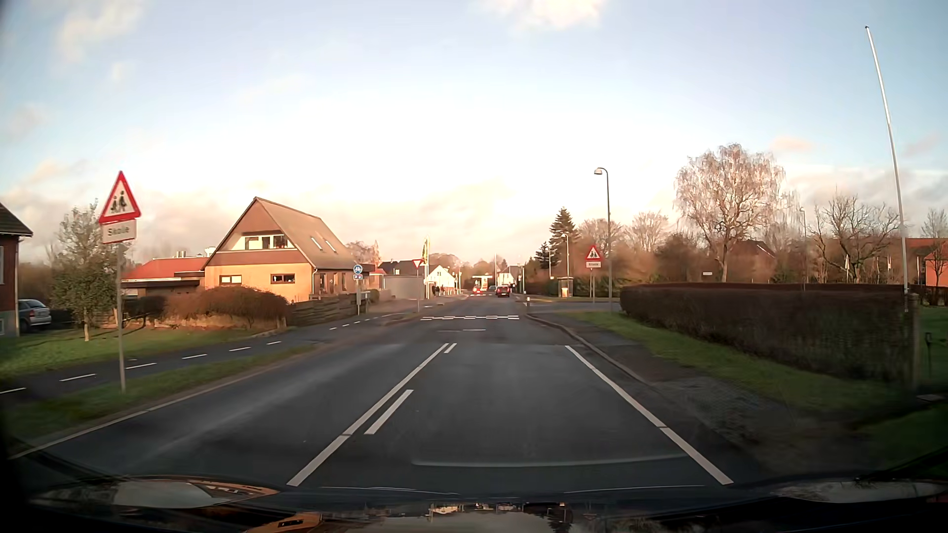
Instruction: Follow the waypoints while adhering to traffic rules and regulations
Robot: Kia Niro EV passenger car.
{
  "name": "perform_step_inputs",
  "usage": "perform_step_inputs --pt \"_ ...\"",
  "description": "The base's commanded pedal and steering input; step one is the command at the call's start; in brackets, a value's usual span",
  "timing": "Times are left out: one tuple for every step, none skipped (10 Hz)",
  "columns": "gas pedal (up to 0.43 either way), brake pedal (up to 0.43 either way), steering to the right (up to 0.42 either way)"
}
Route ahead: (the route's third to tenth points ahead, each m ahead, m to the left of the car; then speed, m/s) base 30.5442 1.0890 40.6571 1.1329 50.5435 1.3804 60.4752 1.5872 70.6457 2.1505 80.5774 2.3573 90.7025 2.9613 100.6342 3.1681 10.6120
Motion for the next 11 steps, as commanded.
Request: perform_step_inputs --pt "0.059 0.000 -0.003" --pt "0.059 0.000 0.000" --pt "0.059 0.000 0.001" --pt "0.059 0.000 0.001" --pt "0.059 0.000 0.001" --pt "0.059 0.000 0.001" --pt "0.059 0.000 0.001" --pt "0.059 0.000 0.001" --pt "0.059 0.000 0.001" --pt "0.059 0.000 0.001" --pt "0.059 0.000 0.001"
